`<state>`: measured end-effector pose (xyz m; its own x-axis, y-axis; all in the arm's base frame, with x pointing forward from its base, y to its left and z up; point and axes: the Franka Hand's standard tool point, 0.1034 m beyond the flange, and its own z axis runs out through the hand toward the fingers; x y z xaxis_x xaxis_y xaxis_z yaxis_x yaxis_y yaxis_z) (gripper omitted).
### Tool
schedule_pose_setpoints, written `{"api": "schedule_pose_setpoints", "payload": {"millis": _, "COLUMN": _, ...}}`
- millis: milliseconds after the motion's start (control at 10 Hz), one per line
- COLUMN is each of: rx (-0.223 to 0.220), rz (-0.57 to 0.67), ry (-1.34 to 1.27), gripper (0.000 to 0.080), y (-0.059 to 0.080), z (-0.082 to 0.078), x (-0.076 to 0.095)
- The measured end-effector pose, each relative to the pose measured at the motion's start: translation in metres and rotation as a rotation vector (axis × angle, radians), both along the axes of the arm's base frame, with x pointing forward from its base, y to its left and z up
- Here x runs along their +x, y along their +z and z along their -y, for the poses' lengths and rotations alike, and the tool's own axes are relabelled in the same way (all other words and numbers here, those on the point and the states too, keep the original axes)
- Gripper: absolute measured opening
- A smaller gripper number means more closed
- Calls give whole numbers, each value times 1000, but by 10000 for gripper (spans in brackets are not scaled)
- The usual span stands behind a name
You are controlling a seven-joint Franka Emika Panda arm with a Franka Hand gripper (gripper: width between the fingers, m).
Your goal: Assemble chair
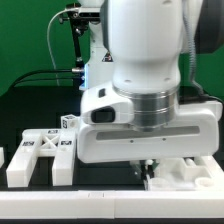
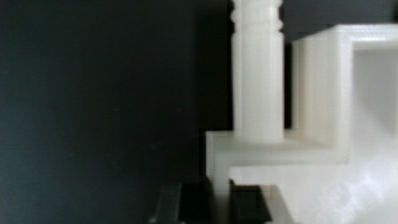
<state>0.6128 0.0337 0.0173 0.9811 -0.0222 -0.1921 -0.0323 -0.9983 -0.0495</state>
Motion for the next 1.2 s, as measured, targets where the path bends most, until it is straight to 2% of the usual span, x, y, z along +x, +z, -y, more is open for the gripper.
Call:
{"api": "schedule_pose_setpoints", "payload": {"millis": 300, "rx": -52, "rz": 1, "ry": 5, "gripper": 28, "y": 1, "z": 0, "x": 0}}
{"api": "schedule_pose_setpoints", "payload": {"millis": 500, "rx": -51, "rz": 0, "ry": 2, "gripper": 48, "y": 0, "z": 1, "x": 0}}
{"api": "schedule_pose_setpoints", "payload": {"millis": 600, "rx": -51, "rz": -4, "ry": 2, "gripper": 228, "y": 0, "z": 1, "x": -1}}
{"api": "schedule_pose_setpoints", "payload": {"millis": 700, "rx": -49, "rz": -30, "ry": 3, "gripper": 228, "y": 4, "z": 0, "x": -4}}
{"api": "schedule_pose_setpoints", "payload": {"millis": 800, "rx": -44, "rz": -39, "ry": 8, "gripper": 410, "y": 17, "z": -7, "x": -6}}
{"api": "schedule_pose_setpoints", "payload": {"millis": 900, "rx": -42, "rz": -65, "ry": 23, "gripper": 546, "y": 31, "z": -16, "x": -14}}
{"api": "schedule_pose_setpoints", "payload": {"millis": 1000, "rx": -60, "rz": -172, "ry": 40, "gripper": 546, "y": 43, "z": -29, "x": -34}}
{"api": "schedule_pose_setpoints", "payload": {"millis": 1100, "rx": -69, "rz": -218, "ry": 27, "gripper": 630, "y": 50, "z": -43, "x": -43}}
{"api": "schedule_pose_setpoints", "payload": {"millis": 1200, "rx": -80, "rz": -240, "ry": 26, "gripper": 644, "y": 51, "z": -53, "x": -49}}
